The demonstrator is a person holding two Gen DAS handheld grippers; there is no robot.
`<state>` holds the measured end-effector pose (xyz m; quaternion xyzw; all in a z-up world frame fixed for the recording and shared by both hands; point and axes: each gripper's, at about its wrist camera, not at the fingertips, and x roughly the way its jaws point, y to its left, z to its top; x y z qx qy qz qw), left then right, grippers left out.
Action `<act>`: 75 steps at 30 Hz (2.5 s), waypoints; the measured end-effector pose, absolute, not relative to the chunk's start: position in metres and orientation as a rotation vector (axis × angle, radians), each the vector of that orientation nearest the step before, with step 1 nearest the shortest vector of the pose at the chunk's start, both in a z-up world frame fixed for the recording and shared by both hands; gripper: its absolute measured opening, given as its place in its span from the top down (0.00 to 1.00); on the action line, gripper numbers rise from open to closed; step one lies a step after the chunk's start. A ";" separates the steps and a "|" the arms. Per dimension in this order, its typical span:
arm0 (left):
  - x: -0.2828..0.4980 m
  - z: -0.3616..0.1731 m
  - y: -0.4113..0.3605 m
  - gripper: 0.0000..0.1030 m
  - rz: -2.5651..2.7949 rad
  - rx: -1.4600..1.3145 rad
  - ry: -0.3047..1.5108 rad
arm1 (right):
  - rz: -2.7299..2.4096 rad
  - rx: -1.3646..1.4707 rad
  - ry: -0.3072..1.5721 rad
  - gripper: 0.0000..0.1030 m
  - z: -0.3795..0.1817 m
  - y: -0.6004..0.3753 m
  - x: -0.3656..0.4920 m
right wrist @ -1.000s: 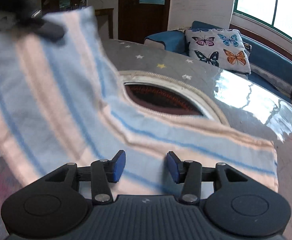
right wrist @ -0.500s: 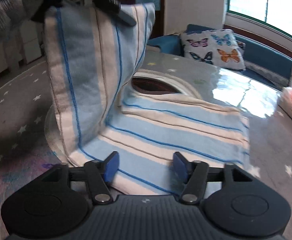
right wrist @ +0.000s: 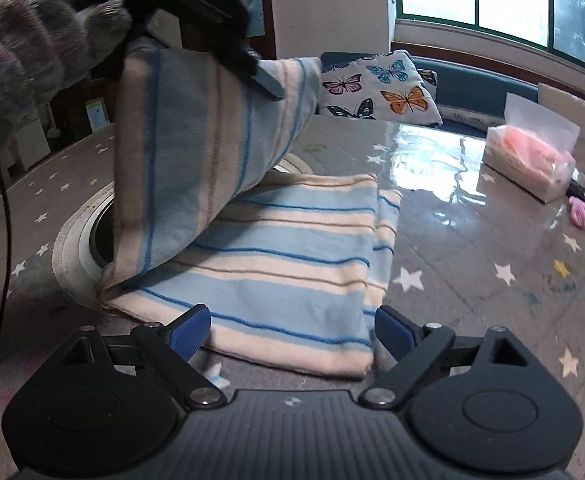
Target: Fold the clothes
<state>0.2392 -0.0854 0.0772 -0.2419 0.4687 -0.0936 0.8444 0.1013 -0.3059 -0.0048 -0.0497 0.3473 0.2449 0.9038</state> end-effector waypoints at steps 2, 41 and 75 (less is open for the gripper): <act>0.244 0.069 -0.093 0.87 -0.197 -0.512 1.015 | 0.504 -0.096 0.719 0.09 -0.007 -0.309 0.101; 0.127 0.040 -0.063 0.03 -0.269 0.153 0.767 | 0.429 0.153 0.743 0.28 0.006 -0.356 0.126; 0.070 0.020 -0.058 0.98 -0.423 0.288 0.744 | 0.451 0.229 0.760 0.96 0.030 -0.351 0.113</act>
